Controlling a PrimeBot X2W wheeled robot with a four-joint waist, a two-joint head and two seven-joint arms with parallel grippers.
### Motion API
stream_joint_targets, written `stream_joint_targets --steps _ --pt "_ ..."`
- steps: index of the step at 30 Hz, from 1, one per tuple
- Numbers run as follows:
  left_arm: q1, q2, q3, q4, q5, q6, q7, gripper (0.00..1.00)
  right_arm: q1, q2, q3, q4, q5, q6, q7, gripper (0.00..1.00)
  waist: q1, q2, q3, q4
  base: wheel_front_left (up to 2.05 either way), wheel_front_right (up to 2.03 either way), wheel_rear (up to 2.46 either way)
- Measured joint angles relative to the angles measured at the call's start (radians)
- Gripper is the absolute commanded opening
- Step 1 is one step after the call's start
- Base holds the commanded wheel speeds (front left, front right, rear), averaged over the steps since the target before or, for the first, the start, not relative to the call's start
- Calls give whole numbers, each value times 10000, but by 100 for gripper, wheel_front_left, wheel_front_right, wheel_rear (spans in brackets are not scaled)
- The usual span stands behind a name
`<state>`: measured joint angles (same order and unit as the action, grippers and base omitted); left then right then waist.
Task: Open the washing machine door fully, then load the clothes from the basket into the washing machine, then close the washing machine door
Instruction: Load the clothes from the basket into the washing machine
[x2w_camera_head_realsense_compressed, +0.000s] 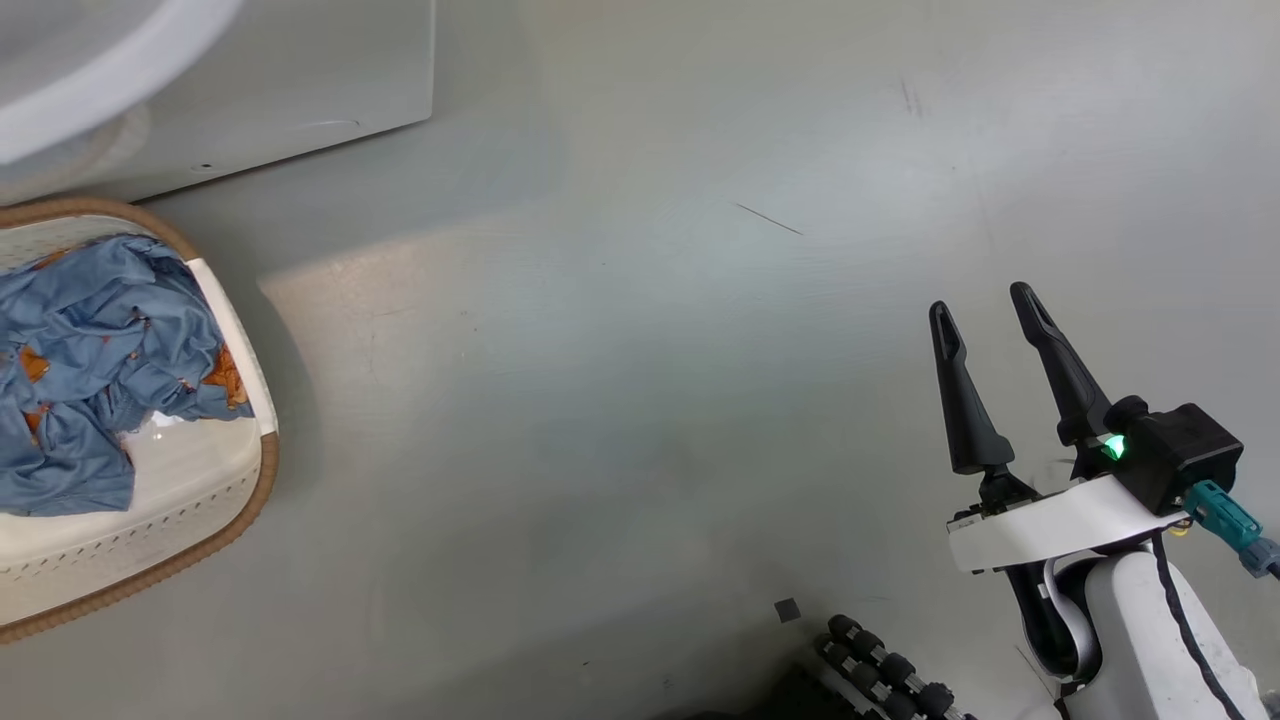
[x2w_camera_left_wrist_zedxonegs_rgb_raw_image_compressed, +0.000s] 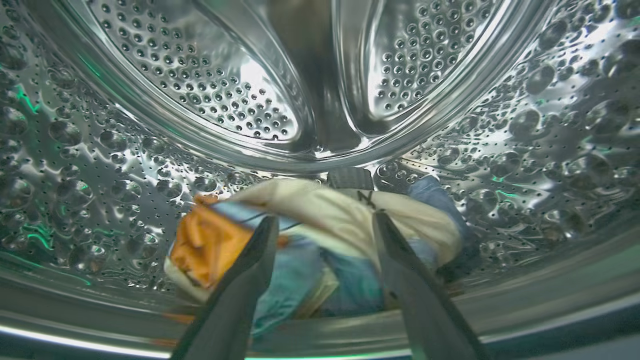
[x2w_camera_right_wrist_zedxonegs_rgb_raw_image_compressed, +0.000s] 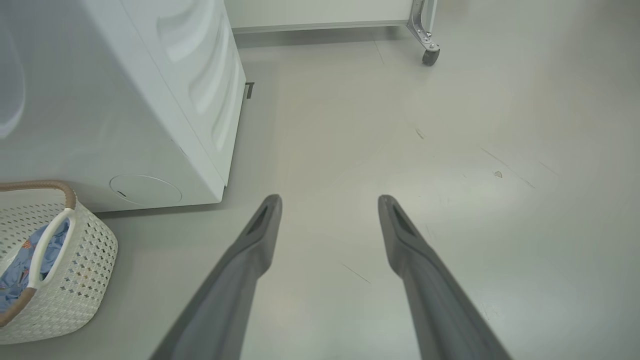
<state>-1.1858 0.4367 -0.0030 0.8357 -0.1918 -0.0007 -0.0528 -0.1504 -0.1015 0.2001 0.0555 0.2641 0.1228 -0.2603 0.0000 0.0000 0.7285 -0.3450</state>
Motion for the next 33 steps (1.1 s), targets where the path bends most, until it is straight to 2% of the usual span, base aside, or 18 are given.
stream_joint_targets --steps 18,33 --pt "-109 -1442 -221 1133 -117 111 -433 100 -62 -431 -309 86 -19 0 0 100 0 0 -802 1212 0 0 0" --pt "1057 -2422 -33 1507 -780 -370 -1480 100 -84 -585 -416 182 -31 0 0 100 0 0 -1726 2234 0 0 0"
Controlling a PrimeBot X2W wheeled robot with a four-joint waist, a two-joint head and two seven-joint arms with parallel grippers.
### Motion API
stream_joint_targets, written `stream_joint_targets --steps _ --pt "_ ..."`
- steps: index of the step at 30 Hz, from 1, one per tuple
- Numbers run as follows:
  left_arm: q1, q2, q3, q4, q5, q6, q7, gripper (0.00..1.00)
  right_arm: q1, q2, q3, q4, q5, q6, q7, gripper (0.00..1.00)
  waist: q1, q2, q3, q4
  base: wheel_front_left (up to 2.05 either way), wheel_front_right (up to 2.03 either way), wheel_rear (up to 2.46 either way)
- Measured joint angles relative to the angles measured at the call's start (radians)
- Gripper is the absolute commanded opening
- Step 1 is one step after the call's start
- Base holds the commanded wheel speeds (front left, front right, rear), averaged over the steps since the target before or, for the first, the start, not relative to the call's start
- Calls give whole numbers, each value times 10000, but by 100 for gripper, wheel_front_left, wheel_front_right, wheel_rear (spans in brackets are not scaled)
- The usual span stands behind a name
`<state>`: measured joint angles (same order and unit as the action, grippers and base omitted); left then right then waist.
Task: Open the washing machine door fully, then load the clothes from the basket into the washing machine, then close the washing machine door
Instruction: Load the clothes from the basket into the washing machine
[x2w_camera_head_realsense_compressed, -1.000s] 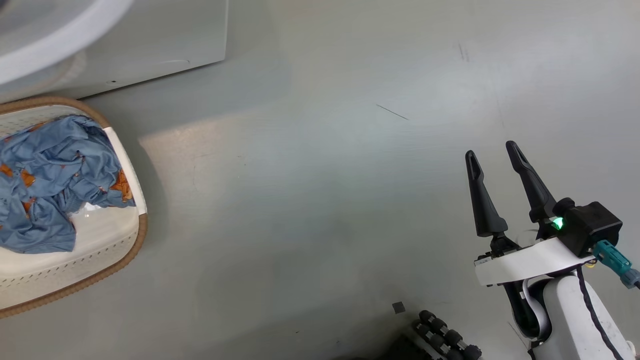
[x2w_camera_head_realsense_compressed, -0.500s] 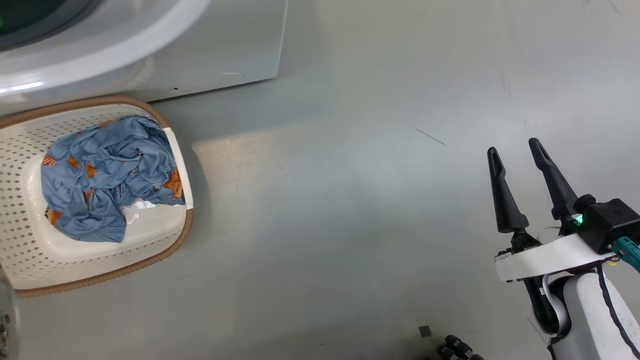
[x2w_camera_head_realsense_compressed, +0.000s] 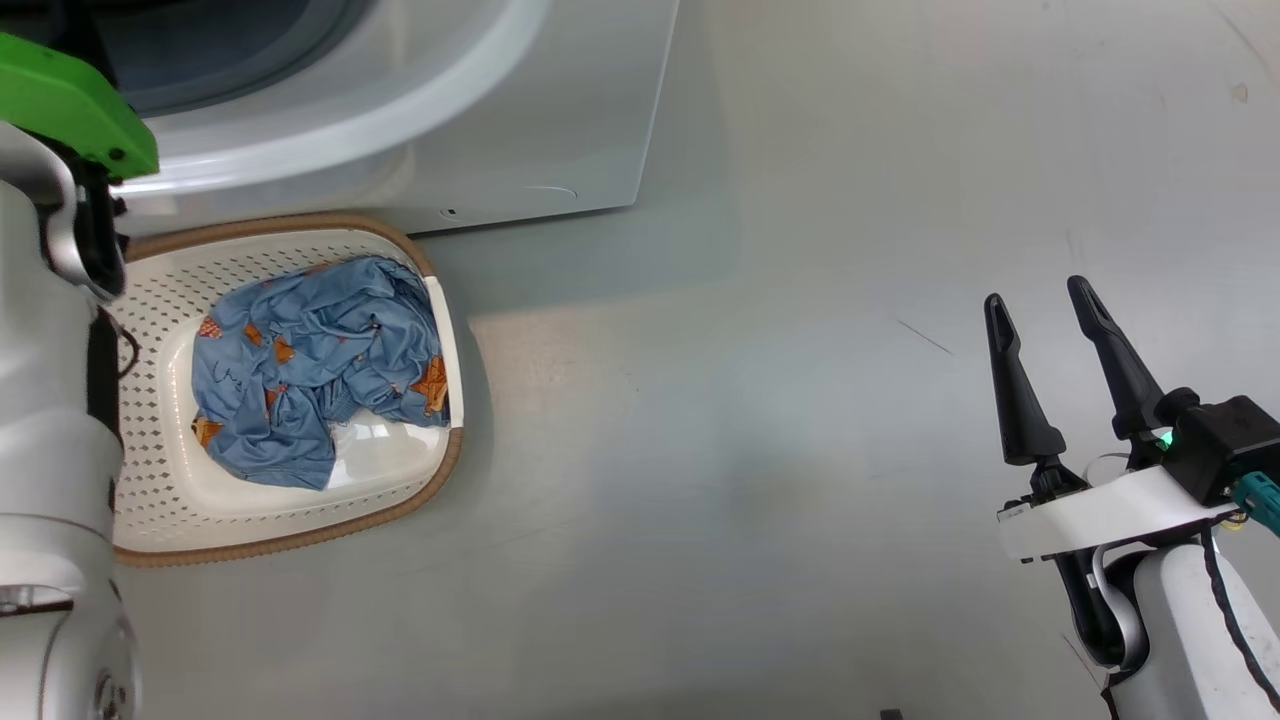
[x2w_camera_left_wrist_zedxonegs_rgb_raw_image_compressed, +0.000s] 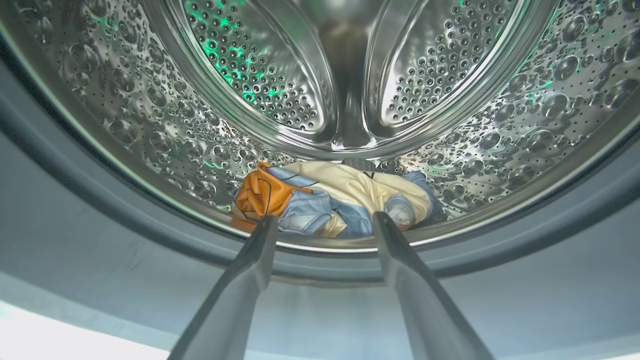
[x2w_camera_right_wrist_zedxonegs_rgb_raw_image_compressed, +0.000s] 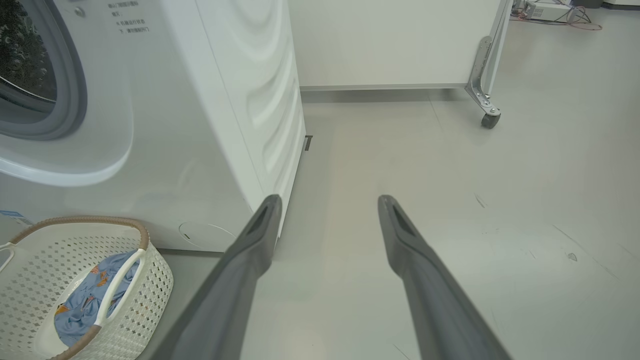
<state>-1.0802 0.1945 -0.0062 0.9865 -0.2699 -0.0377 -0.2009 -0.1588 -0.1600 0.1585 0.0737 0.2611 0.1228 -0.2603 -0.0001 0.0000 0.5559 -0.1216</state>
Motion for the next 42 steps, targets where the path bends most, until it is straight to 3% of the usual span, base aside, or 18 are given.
stream_joint_targets --steps 17,25,42 --pt "2656 -663 -27 117 -366 -581 -472 100 336 31 -63 326 12 0 0 100 0 0 -1636 636 0 0 0" --pt "4415 -1275 48 -40 -767 -721 -481 100 987 17 -247 407 29 0 0 100 0 0 -2701 785 0 0 0" --pt "7343 -1467 165 -2069 -1043 -861 -481 100 1751 -174 -104 391 35 0 0 100 0 0 -4440 993 0 0 0"
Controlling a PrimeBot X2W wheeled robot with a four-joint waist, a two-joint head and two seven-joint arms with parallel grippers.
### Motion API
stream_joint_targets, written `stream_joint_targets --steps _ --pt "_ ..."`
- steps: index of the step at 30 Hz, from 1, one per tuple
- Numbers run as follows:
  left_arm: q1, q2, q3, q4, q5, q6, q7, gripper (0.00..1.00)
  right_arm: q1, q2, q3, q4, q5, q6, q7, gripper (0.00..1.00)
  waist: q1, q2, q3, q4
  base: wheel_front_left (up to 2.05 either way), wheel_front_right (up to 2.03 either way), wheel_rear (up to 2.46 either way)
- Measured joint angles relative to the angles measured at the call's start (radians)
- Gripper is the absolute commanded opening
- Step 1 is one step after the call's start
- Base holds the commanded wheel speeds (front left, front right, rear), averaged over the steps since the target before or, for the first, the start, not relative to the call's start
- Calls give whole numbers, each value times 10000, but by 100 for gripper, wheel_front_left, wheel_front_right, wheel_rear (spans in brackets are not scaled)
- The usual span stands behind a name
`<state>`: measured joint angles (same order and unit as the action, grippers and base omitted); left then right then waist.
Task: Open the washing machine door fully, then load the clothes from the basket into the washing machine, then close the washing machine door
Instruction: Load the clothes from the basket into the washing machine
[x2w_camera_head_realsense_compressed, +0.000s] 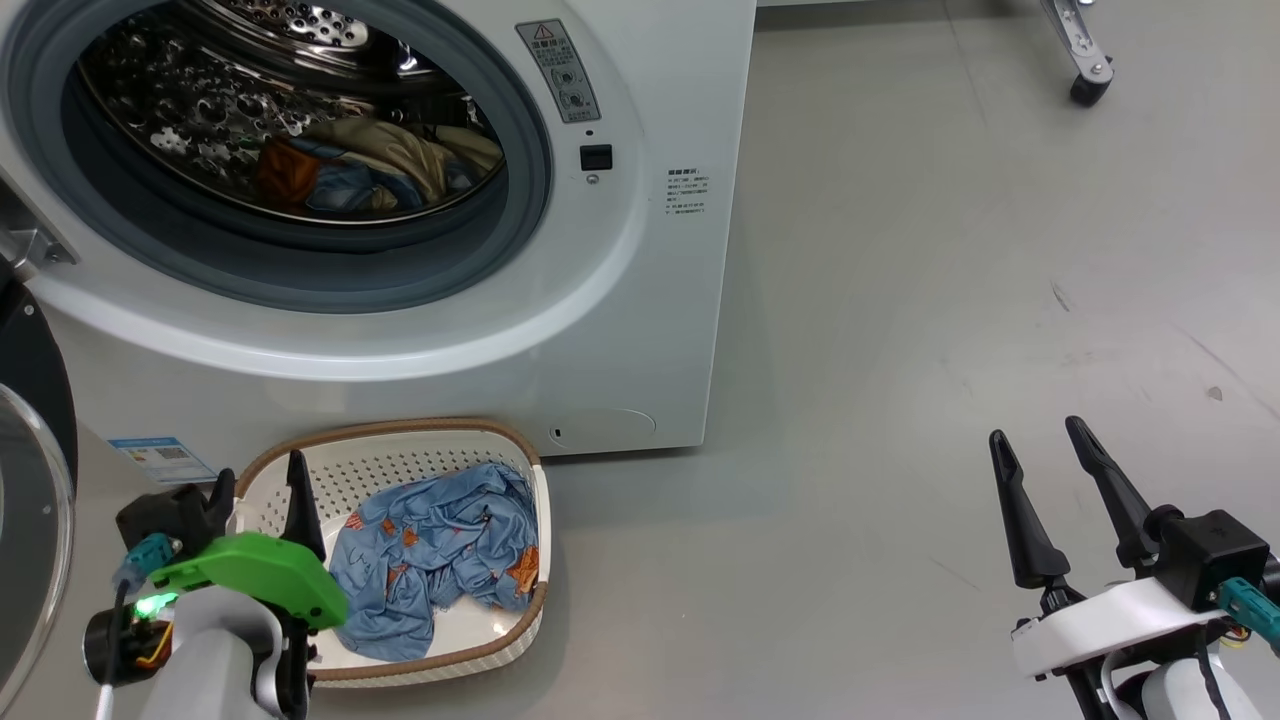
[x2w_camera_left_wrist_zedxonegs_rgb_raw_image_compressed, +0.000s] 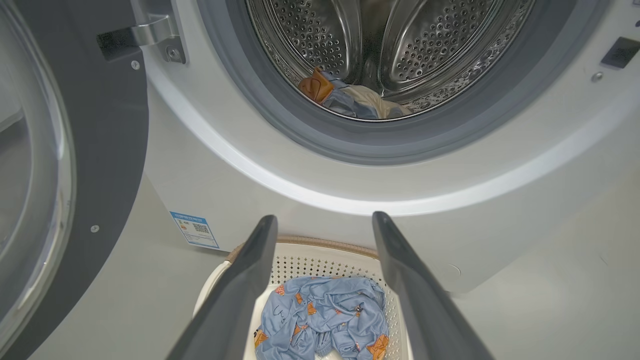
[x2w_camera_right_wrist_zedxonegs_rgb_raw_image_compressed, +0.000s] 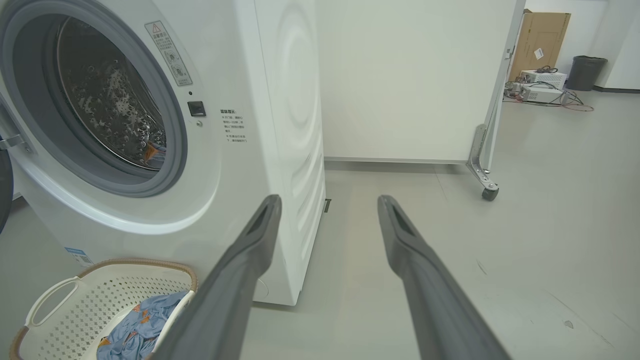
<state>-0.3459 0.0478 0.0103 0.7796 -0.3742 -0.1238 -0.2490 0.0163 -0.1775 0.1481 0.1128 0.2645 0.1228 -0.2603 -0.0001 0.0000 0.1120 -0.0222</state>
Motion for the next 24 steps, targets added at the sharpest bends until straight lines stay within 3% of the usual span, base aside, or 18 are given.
stream_joint_targets --steps 24 --pt "2687 -65 -453 -3296 113 -6 -2 100 568 -35 -566 -192 75 0 0 100 0 0 -703 214 0 0 0"
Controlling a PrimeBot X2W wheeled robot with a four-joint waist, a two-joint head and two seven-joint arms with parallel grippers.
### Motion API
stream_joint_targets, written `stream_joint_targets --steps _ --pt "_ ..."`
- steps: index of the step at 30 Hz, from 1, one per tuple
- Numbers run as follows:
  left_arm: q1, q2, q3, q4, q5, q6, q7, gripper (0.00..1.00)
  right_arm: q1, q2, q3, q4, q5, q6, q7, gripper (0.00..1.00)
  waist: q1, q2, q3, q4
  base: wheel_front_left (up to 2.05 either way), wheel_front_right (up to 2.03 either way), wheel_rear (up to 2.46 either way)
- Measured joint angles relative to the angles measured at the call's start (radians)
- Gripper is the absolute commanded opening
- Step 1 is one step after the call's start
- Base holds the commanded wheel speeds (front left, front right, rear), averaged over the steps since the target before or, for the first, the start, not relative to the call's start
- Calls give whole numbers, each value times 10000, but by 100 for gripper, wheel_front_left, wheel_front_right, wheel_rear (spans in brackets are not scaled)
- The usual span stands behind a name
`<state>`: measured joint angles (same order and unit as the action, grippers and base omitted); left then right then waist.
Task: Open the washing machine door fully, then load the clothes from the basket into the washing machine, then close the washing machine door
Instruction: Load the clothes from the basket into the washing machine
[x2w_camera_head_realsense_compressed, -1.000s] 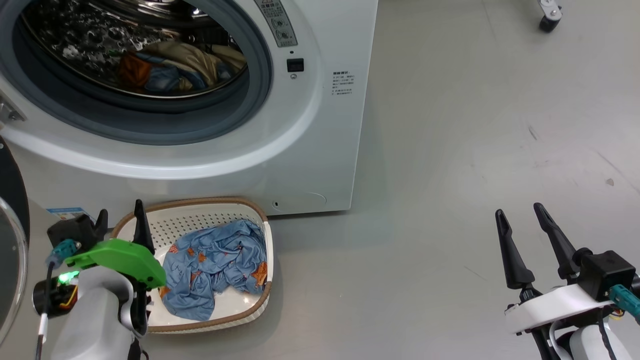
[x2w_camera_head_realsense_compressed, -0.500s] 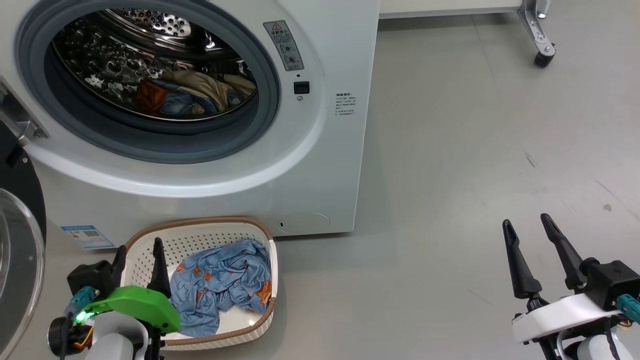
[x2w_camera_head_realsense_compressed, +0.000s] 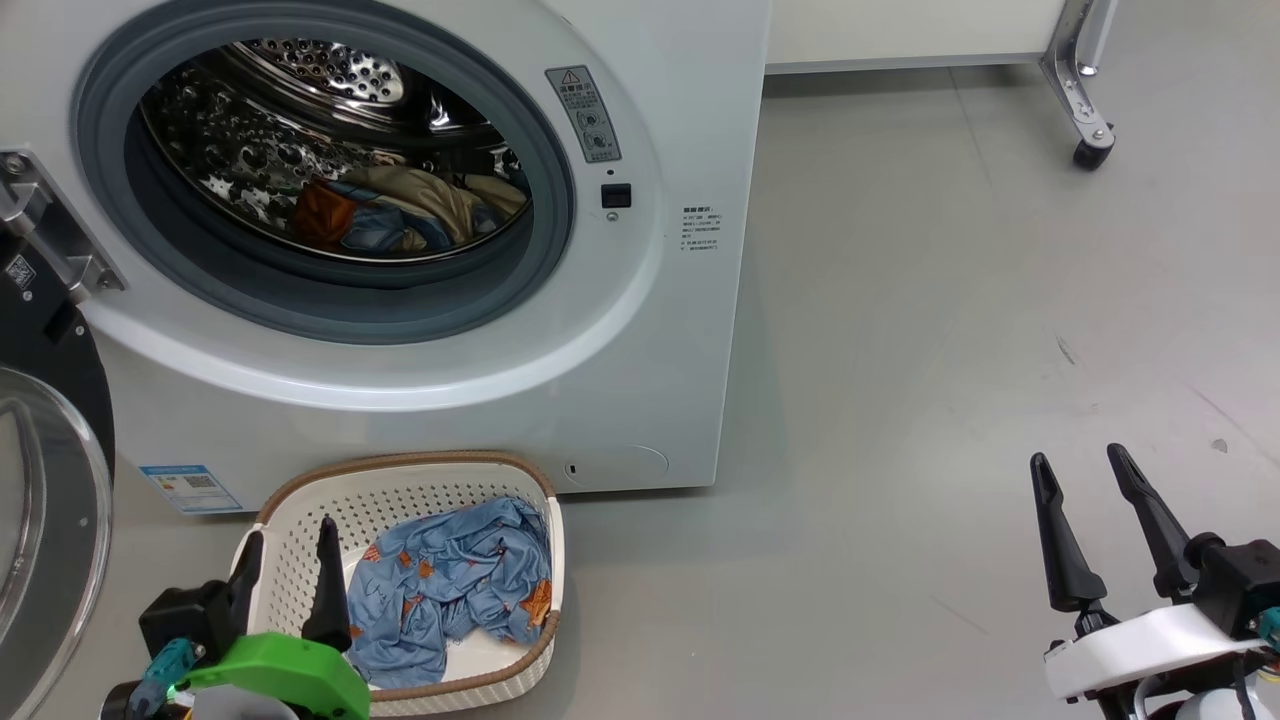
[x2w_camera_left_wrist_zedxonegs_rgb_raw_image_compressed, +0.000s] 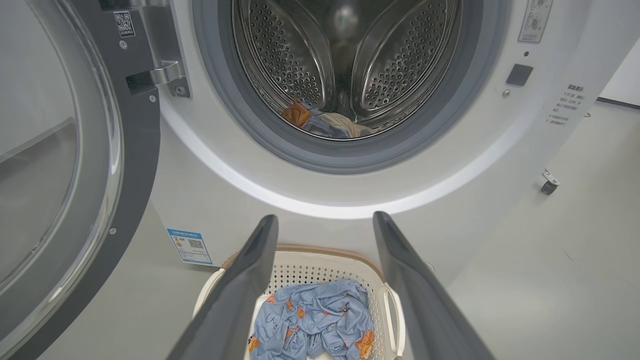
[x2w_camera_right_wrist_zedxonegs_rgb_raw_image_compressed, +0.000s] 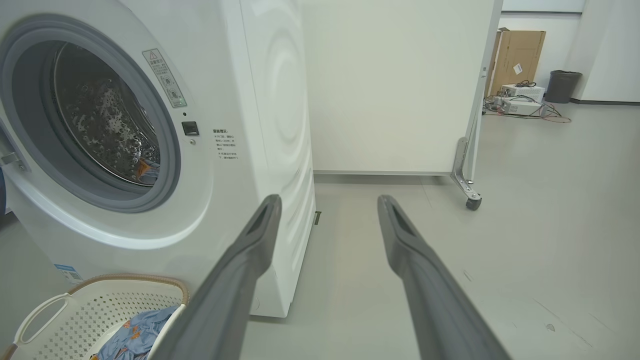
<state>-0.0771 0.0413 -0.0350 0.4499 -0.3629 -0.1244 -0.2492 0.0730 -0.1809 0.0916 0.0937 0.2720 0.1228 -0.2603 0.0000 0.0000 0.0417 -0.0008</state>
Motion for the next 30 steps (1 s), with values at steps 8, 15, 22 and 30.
stream_joint_targets --steps 8,15,22,30 --pt "721 2 -46 -581 -111 0 0 100 216 -17 -117 -29 0 0 0 100 0 0 -293 70 0 0 0" --pt "1005 2 -69 -1009 -188 0 0 100 225 -13 -23 -75 0 0 0 100 0 0 -401 55 0 0 0" --pt "1209 2 -17 -1371 -426 0 0 100 252 -21 44 -77 0 0 0 100 0 0 -526 45 0 0 0" --pt "1507 2 -48 -1664 -437 15 0 100 379 -44 50 -94 2 0 0 100 0 0 -597 41 0 0 0"
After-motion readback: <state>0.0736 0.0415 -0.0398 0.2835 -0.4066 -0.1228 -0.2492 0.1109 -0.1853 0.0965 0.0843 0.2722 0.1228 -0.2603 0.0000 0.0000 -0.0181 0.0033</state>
